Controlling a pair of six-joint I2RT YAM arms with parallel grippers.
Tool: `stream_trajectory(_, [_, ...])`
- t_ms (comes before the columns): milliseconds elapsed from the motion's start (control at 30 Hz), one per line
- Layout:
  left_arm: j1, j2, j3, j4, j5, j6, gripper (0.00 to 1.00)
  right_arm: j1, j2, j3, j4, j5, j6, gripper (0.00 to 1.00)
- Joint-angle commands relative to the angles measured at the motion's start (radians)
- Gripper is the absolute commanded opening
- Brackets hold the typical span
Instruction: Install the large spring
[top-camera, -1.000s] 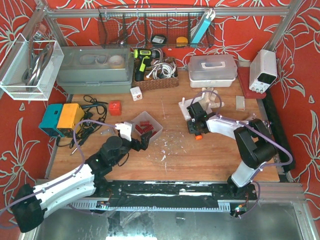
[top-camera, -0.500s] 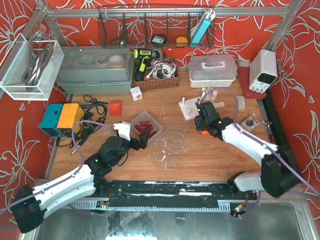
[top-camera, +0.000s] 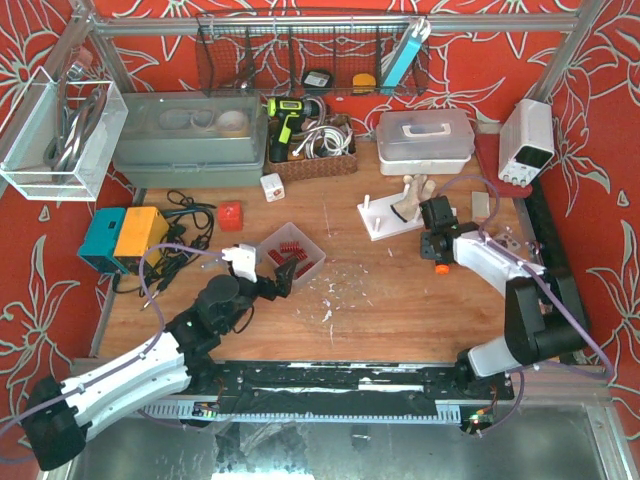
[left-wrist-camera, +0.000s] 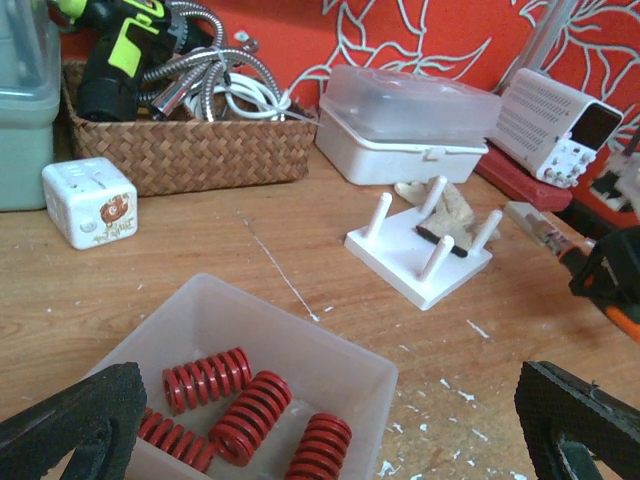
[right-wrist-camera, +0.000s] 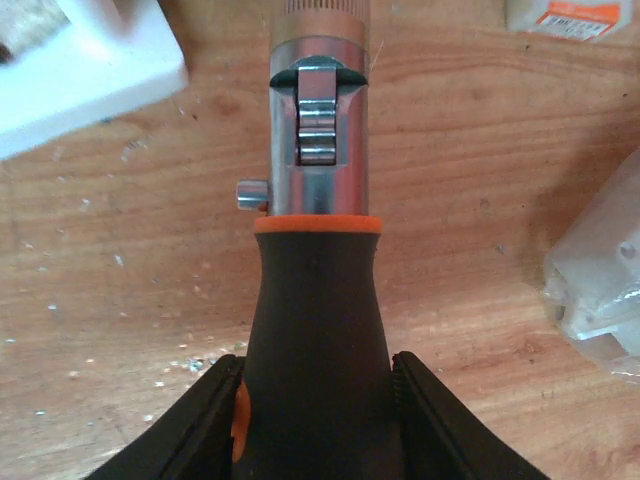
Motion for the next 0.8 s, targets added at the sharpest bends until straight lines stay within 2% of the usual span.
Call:
stream_trajectory(0, [-0.009,-0.04,-0.018,0.013,-0.027,-0.007,1.0,-0.023,0.048,0.09,-0.084,0.067,-0.046,0.04])
stream_trajectory(267, [-0.009,-0.108,-0.041,0.012,-0.058,-0.005,1.0,-0.066,0.144,0.084,-0.101,0.096,-0.037,0.14])
stream_trajectory(633, [-0.009,-0.23,-0.117,0.066,-0.075,-0.017,1.0,-0.078,0.226,0.135,-0.179,0.16,-0.009,0.42])
stream_trajectory(767, [-0.009,-0.182,-0.099,0.067,-0.068,-0.014,1.0,-0.079,0.214,0.133,-0.164,0.132,-0.01,0.43])
